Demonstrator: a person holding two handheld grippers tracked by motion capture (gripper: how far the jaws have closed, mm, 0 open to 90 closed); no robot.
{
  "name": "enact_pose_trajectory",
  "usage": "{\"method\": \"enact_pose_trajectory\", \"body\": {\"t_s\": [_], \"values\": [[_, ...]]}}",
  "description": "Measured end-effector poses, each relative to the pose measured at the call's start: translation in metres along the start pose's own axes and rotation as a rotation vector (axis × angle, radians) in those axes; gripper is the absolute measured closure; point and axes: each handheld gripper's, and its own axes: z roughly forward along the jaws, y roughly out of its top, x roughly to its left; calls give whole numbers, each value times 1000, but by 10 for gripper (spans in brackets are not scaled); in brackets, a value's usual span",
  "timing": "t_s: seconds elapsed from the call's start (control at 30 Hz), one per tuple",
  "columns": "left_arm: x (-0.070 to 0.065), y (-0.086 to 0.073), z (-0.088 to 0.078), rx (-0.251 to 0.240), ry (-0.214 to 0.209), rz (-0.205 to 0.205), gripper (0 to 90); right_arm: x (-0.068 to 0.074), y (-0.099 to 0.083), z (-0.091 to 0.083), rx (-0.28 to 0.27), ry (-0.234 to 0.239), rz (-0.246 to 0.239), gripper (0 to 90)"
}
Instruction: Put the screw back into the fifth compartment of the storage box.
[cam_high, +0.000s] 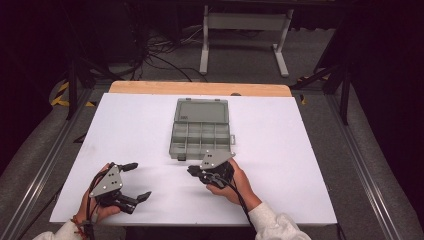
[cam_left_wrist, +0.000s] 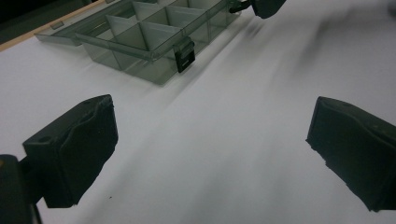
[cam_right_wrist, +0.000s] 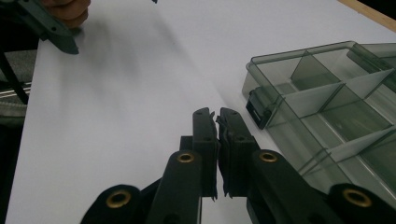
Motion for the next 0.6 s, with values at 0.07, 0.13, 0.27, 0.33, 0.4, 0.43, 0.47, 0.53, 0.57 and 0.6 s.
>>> {"method": "enact_pose_trajectory", "body": {"t_s": [0.07,0.13,0.27,0.33,0.4,0.43,0.47,0.53,0.57,0.6], "values": [[0,0,0,1,0,1,26,-2,4,4,-4,-4,-2,864],[0,0,0,0,-1,1,26,-3,7,7,-2,-5,-10,864],[1,0,0,1,0,5,26,-6,11,13,5,-10,-13,864],[0,0,0,2,1,4,27,-7,12,15,6,-11,-9,864],[0,0,0,4,1,4,26,-9,13,17,4,-12,-7,864],[0,0,0,4,0,5,27,-9,14,18,4,-15,-7,864],[0,0,0,4,1,4,26,-10,14,19,5,-17,-9,864],[0,0,0,2,2,2,27,-11,15,20,5,-21,-7,864],[0,0,0,2,1,2,27,-12,16,20,6,-21,-8,864],[0,0,0,2,1,2,27,-12,17,20,3,-22,-4,864]]}}
